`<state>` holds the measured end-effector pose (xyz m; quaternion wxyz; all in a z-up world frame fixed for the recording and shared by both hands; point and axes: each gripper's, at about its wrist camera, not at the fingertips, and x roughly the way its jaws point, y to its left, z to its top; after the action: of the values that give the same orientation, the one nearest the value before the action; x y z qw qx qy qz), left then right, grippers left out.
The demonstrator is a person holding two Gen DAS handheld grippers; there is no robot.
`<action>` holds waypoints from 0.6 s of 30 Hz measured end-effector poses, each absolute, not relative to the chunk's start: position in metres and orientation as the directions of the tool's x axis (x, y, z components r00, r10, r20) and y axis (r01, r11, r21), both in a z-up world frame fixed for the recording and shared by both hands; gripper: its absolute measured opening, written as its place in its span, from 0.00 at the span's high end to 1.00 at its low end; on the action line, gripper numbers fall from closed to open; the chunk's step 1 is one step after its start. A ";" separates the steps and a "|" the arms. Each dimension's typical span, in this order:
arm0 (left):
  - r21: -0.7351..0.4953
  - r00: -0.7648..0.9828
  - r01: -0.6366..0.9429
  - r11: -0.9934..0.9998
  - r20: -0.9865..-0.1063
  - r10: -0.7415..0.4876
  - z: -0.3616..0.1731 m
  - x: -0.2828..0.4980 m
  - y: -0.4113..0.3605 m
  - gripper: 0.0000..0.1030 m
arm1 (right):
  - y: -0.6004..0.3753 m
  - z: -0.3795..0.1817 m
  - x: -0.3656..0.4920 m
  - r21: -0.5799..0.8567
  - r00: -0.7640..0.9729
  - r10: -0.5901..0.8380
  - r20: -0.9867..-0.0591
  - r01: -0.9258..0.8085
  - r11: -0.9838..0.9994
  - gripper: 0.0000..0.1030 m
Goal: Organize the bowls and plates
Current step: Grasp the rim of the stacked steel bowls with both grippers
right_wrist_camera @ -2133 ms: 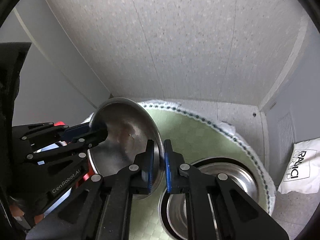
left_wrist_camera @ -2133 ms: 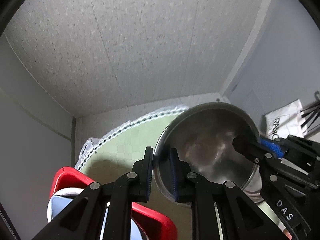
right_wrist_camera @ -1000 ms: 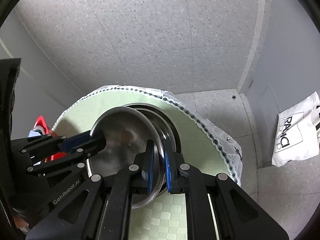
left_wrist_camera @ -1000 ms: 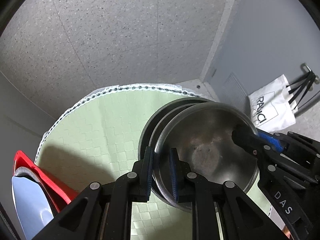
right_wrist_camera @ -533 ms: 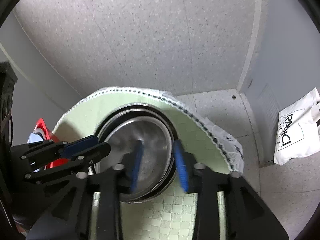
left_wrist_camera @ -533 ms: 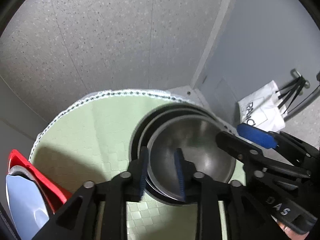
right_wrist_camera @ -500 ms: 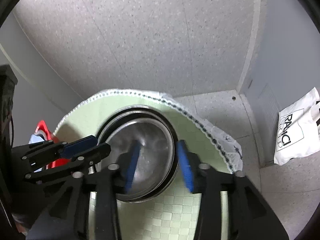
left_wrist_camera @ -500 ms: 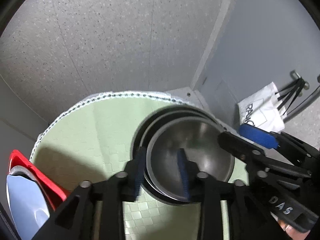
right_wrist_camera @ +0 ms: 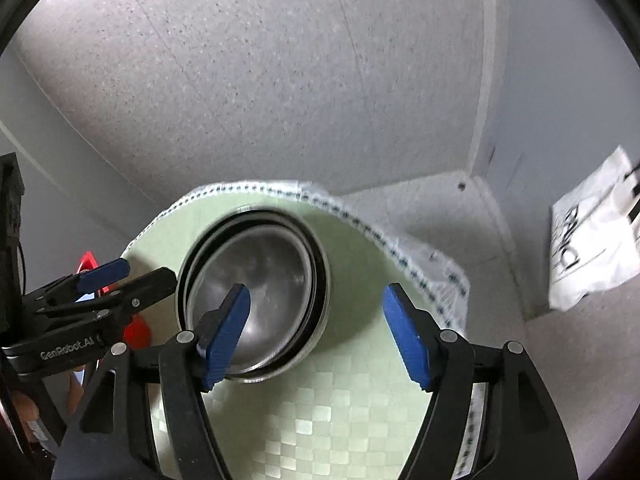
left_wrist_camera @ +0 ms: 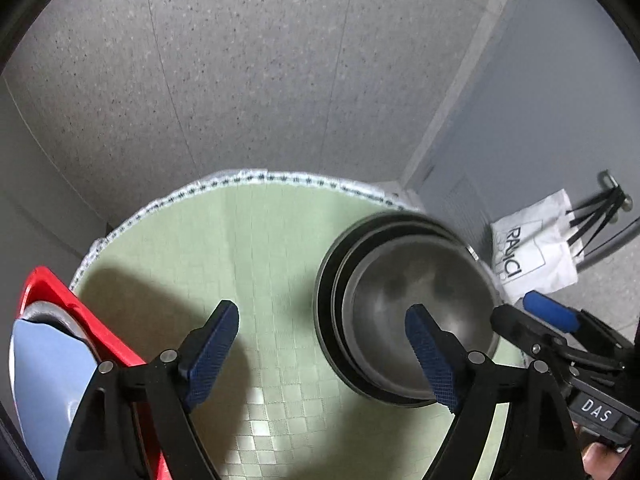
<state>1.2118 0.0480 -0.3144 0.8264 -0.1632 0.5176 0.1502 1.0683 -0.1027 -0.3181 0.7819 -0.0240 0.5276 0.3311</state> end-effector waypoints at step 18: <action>-0.163 0.371 -0.376 0.912 -0.928 -0.013 -0.375 1.247 0.047 0.51 | -0.088 -0.372 1.069 0.449 0.069 0.541 -0.839 -0.474 0.757 0.45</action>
<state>1.2466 0.0473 -0.3749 0.8090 -0.1769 0.5493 0.1123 1.0693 -0.0877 -0.3722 0.7305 0.0284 0.5874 0.3472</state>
